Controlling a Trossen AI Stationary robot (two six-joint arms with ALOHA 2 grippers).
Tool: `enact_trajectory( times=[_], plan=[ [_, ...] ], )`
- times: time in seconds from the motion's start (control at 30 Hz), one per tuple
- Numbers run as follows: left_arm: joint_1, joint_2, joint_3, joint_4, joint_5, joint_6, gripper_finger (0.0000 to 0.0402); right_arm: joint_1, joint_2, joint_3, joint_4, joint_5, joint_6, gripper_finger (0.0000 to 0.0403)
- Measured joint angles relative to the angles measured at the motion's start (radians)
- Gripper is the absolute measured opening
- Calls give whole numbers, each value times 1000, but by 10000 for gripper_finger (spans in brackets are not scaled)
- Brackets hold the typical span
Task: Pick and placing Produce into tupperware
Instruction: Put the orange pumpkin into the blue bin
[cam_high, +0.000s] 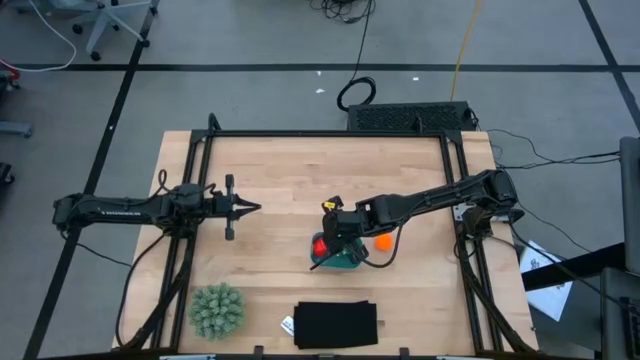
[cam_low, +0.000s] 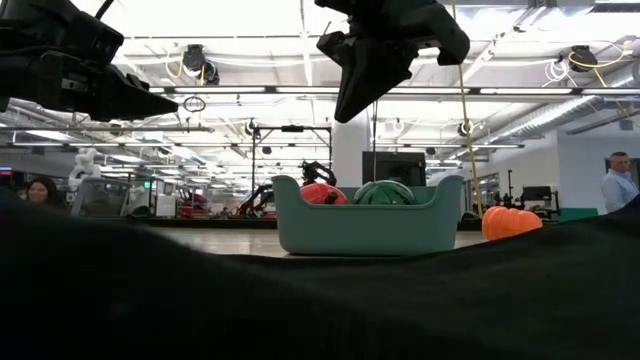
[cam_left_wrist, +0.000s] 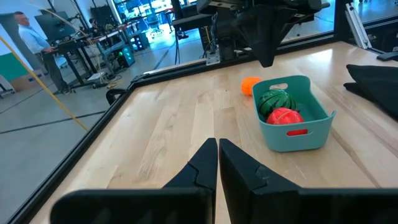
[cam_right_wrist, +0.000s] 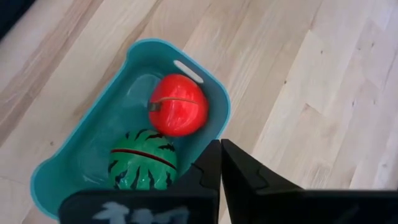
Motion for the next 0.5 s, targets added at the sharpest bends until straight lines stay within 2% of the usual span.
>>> enact_trajectory(
  times=[0.23, 0.5],
  plan=[
    [0, 0, 0, 0, 0, 0, 21, -6, -8, 0, -29, -1, 34, 0],
    [0, 0, 0, 0, 0, 0, 21, -46, -77, 0, -56, -1, 71, 0]
  ],
)
